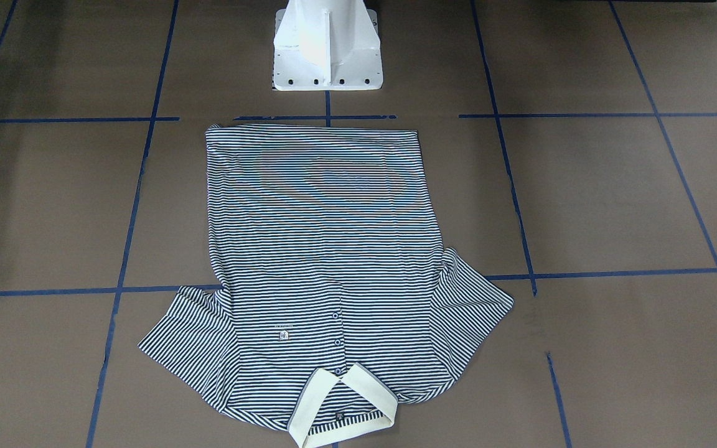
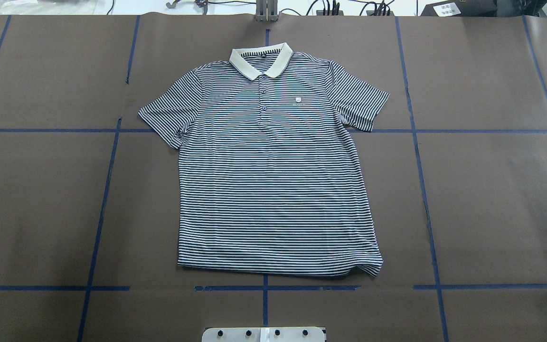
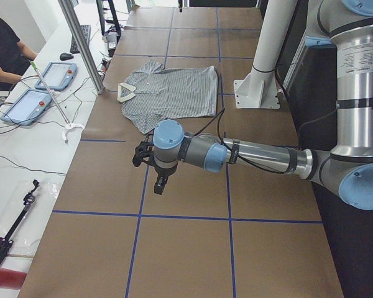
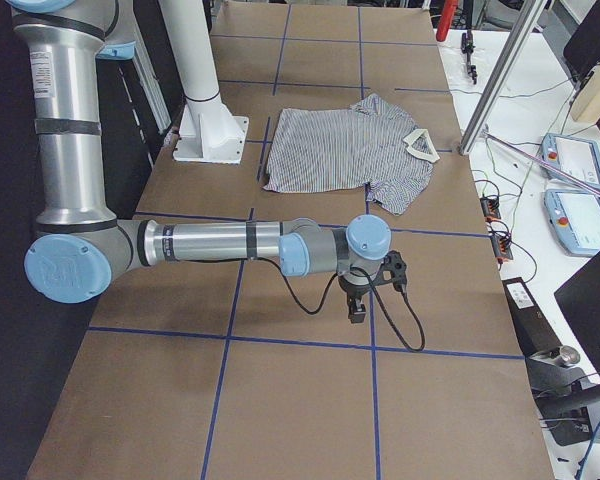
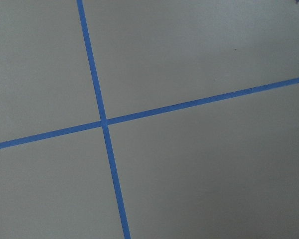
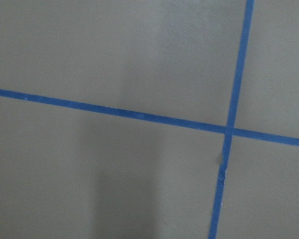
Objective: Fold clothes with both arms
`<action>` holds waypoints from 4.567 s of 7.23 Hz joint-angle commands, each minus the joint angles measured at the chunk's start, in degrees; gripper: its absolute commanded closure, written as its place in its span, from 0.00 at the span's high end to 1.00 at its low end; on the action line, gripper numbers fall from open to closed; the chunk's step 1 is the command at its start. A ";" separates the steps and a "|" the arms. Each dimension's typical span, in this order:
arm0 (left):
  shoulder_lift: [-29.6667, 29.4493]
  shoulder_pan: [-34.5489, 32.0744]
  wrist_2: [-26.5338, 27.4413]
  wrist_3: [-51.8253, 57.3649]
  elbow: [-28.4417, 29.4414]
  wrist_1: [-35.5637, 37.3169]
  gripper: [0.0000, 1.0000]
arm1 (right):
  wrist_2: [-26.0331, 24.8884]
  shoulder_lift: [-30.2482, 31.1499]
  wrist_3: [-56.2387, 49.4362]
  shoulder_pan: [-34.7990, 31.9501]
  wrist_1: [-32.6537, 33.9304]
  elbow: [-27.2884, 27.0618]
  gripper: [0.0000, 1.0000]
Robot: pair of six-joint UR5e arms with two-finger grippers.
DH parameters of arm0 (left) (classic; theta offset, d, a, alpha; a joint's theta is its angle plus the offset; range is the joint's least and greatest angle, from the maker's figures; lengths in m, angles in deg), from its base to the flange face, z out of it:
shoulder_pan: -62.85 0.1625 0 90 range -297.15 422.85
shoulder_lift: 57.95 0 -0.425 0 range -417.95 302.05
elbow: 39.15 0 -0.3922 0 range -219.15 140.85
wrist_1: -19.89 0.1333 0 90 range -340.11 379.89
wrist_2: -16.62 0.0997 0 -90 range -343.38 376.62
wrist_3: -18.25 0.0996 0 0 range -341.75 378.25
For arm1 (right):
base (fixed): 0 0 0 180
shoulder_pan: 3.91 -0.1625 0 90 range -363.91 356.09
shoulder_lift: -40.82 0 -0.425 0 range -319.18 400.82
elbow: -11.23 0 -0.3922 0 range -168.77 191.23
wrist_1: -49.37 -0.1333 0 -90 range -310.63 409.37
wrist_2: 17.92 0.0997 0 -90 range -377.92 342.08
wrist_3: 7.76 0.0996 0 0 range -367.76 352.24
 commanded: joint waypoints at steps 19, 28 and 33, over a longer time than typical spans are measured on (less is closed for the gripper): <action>0.33 0.00 -4.55 0.01 -0.78 -2.29 1.00 | -26.65 -37.64 68.55 32.10 -30.40 25.50 0.00; -3.07 0.27 -4.55 -1.99 -0.01 -6.65 1.00 | -42.47 -52.26 72.69 41.42 -30.04 39.22 1.00; -31.08 23.25 0.60 -44.57 16.74 -13.52 1.00 | -30.97 -33.61 71.99 37.21 -30.39 12.47 1.00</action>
